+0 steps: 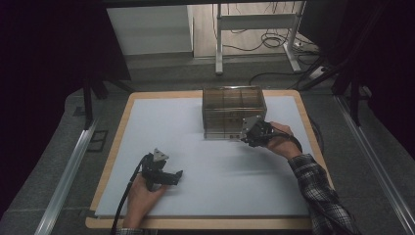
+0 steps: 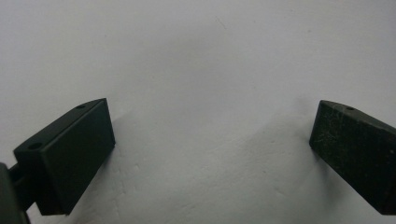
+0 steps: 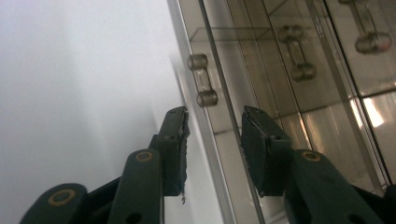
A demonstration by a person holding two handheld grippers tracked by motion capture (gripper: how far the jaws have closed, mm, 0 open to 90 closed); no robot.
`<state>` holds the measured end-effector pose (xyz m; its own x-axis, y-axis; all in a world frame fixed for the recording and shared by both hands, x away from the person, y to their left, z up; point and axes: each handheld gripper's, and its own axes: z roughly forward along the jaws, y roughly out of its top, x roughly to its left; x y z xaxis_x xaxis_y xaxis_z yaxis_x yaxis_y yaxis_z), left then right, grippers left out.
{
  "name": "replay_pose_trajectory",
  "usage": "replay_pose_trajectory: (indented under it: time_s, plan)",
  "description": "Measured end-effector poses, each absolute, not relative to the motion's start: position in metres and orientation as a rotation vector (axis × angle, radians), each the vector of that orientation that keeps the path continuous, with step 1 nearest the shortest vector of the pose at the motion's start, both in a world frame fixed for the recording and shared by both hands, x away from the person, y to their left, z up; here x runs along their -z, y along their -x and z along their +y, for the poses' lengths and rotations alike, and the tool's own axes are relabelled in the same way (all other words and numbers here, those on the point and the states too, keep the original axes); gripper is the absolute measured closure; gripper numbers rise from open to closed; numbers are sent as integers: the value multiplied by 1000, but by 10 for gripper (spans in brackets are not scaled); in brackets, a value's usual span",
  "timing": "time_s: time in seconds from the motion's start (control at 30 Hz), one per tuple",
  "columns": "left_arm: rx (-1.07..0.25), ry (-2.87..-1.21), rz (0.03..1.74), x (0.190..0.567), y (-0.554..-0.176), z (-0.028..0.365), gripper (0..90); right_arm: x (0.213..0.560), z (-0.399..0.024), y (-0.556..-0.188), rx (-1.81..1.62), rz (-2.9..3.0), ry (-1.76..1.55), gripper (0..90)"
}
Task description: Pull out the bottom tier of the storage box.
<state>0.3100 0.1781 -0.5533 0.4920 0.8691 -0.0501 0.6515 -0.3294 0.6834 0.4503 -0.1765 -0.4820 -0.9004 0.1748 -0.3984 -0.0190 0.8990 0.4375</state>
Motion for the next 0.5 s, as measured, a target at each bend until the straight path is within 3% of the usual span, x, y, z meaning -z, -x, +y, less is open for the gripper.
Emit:
replay_pose_trajectory:
  time_s: [0.5]
  plan:
    - [-432, -2089, 1245, 553, -310, 178, 0, 480, -193, -489, -618, 2779, -121, 718]
